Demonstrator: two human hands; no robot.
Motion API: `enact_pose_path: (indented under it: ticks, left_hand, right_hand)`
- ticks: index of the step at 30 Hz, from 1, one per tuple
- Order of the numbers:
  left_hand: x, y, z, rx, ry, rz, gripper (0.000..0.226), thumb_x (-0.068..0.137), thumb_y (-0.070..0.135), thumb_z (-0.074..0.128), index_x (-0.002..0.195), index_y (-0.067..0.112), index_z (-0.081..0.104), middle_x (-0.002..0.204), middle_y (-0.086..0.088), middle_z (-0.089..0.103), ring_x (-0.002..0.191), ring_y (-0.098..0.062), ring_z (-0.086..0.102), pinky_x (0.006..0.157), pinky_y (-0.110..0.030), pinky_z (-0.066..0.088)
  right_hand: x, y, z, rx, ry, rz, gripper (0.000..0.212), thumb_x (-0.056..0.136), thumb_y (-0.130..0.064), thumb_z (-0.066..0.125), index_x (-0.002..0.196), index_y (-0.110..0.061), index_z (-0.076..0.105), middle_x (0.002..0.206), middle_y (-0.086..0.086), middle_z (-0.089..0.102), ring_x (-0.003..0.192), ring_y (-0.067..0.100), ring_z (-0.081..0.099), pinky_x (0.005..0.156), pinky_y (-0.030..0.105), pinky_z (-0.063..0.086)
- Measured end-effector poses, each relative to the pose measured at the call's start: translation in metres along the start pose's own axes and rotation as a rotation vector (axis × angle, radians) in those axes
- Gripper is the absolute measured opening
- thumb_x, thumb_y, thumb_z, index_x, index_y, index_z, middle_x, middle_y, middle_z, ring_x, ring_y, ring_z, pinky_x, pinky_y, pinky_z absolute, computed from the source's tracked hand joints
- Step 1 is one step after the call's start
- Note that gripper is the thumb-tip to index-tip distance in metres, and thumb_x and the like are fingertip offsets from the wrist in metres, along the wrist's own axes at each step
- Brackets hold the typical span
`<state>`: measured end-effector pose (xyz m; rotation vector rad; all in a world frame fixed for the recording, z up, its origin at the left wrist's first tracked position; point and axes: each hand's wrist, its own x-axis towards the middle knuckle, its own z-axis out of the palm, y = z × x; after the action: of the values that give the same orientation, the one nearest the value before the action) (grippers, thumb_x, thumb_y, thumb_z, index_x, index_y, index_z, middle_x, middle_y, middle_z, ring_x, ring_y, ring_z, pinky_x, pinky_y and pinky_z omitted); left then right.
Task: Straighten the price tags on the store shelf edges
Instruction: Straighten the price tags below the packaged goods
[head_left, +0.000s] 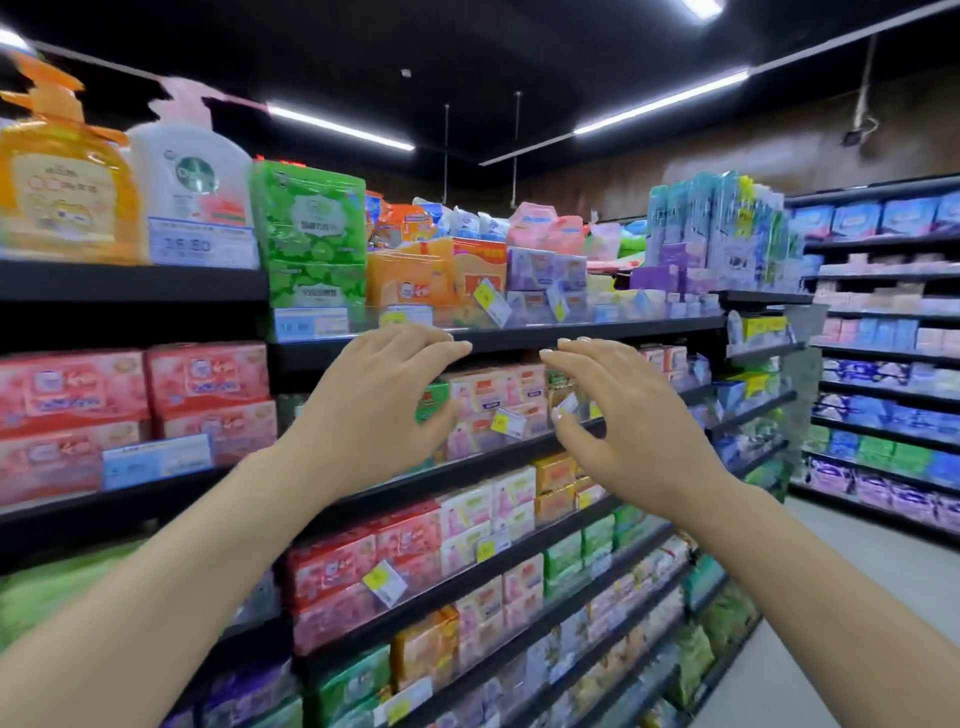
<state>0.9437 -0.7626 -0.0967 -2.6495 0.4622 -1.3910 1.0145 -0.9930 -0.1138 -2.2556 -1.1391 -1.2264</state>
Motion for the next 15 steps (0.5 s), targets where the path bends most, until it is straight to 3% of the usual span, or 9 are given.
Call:
enact_pose_path:
  ticks: [8,11,15]
  left_hand:
    - [0.045,0.041,0.068,0.062,-0.066,-0.093,0.050,0.084,0.040,0.044,0.124,0.014,0.060,0.118,-0.002,0.062,0.109,-0.024,0.057,0.094,-0.039,0.041]
    - [0.055,0.047,0.084,0.089,-0.085,-0.139,0.052,0.084,0.042,0.042,0.124,0.014,0.060,0.118,-0.003,0.062,0.109,-0.024,0.056,0.095,-0.039,0.040]
    - [0.071,0.045,0.100,0.127,-0.103,-0.183,0.056,0.083,0.046,0.041,0.125,0.014,0.059,0.119,-0.002,0.061,0.110,-0.023,0.055,0.096,-0.038,0.039]
  right_hand:
    - [-0.017,0.105,0.009,0.046,-0.044,0.003,0.047,0.085,-0.030,0.049,0.129,-0.016,0.054,0.129,0.002,0.056,0.123,0.022,0.046,0.105,0.031,0.026]
    - [-0.018,0.132,0.022,0.086,-0.062,-0.008,0.047,0.084,-0.029,0.050,0.129,-0.016,0.054,0.128,0.002,0.057,0.123,0.022,0.047,0.106,0.036,0.030]
    - [-0.015,0.158,0.042,0.127,-0.052,-0.024,0.046,0.083,-0.027,0.051,0.127,-0.015,0.055,0.127,0.002,0.058,0.122,0.022,0.048,0.104,0.032,0.026]
